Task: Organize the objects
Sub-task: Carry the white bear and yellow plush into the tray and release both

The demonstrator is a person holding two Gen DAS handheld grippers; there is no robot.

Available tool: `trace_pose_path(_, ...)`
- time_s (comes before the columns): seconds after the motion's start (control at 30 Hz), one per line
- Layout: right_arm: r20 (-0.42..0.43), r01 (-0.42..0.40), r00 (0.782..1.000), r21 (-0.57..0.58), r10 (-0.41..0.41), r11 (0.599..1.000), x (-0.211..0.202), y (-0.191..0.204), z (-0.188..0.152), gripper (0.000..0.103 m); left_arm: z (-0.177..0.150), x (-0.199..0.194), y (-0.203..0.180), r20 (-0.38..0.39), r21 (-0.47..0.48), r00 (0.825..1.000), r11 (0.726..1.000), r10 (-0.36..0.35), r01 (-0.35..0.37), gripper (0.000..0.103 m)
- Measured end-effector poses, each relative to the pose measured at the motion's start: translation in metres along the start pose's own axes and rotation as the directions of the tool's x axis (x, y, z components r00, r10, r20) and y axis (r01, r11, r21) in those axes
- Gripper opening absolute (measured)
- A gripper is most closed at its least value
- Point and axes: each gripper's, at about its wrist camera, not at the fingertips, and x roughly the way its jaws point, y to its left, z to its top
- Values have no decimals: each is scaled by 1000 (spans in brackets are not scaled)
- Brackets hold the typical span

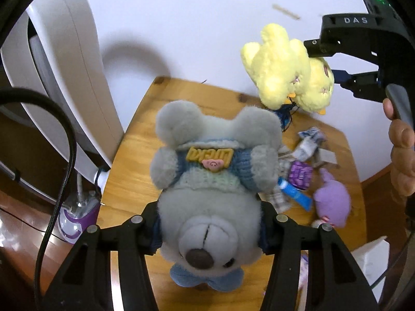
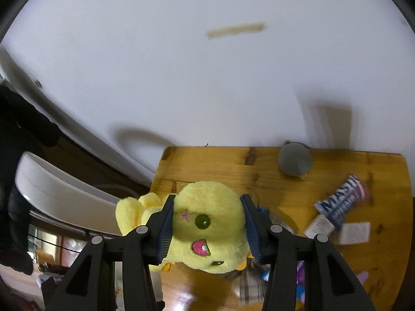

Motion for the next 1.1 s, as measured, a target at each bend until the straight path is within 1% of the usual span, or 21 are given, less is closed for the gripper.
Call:
trace_pose_path(0.1,31,-21,999,26,21,999,-30,-4,-4,49,-1,-21,-6,21,20,1000,1000,-14,14,58)
trace_pose_path(0.2,39,-46,998,39,44,998,-54,-9,-10,49,-3,-32,-11,24,26,999,999,-33,33,58)
trace_pose_path(0.37,19,-10,1000,48,9,999,-91,-27,-30,49,-9,-52,-24,32,44,998,997,-60,58,58)
trace_pose_path(0.43,17,6,1000,58,-7,998,-104,-37,-43,49,-12,-59,-31,39,60,997,996,-71,68,58)
trace_pose_path(0.53,42,25,999,53,-27,998,-127,-47,-64,49,-15,-71,-44,55,93,995,992,-84,79,58)
trace_pose_path(0.6,53,13,998,57,-16,998,-136,-51,-74,49,-16,-78,-50,61,104,993,990,-97,90,58)
trace_pose_path(0.77,107,-16,994,75,8,997,-181,-62,-100,49,-20,-100,-71,80,152,988,981,-131,117,58)
trace_pose_path(0.9,164,-32,986,79,19,996,-224,-69,-121,49,-26,-117,-93,81,199,982,968,-172,153,58)
trace_pose_path(1.1,227,-39,974,97,16,995,-283,-84,-160,49,-38,-144,-137,78,294,965,931,-250,217,59)
